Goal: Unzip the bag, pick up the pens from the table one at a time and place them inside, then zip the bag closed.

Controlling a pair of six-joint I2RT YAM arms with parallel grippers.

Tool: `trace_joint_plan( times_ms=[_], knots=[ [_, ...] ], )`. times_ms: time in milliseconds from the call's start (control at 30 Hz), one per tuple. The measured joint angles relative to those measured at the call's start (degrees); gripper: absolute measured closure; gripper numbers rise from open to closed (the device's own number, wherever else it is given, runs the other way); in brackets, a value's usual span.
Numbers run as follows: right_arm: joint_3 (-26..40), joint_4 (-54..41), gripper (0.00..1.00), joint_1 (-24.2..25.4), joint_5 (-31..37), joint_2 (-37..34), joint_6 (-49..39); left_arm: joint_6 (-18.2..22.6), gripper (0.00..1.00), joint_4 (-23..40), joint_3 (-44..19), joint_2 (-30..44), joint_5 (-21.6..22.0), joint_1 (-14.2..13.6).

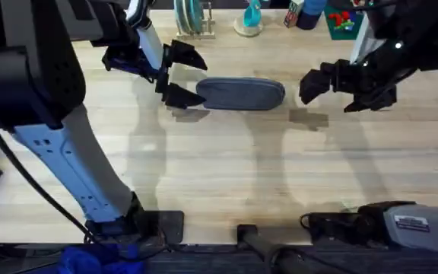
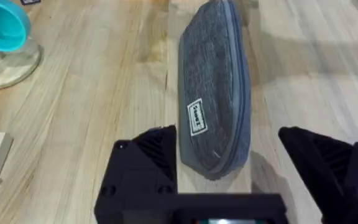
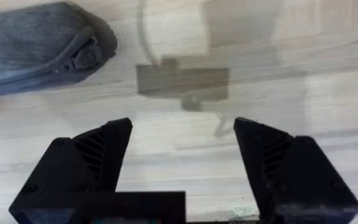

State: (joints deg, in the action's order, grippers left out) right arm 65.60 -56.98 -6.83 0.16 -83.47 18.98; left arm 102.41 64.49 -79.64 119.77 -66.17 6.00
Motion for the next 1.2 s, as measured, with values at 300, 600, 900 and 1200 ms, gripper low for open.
trace_joint_plan(
  times_ms=[300, 600, 900, 1200],
  knots=[
    [1.7, -1.2, 0.005, 0.0, 0.0, 2.4, 0.0, -3.6, 0.008, 0.2, 0.0, 0.0, -1.6, 0.8],
    [2.6, -1.4, 0.005, 0.0, 0.0, 7.8, 0.0, -7.2, 0.006, 14.6, -7.7, 0.0, -4.4, 6.7],
    [2.6, -3.3, 0.004, 0.0, 0.0, 9.8, -0.6, -7.7, 0.004, 30.2, -20.4, 0.0, -1.1, 6.9],
    [2.8, -4.2, 0.005, 0.0, 0.0, 10.8, -3.1, -15.6, 0.004, 32.6, -26.5, -0.2, 3.9, 6.9]
  ],
)
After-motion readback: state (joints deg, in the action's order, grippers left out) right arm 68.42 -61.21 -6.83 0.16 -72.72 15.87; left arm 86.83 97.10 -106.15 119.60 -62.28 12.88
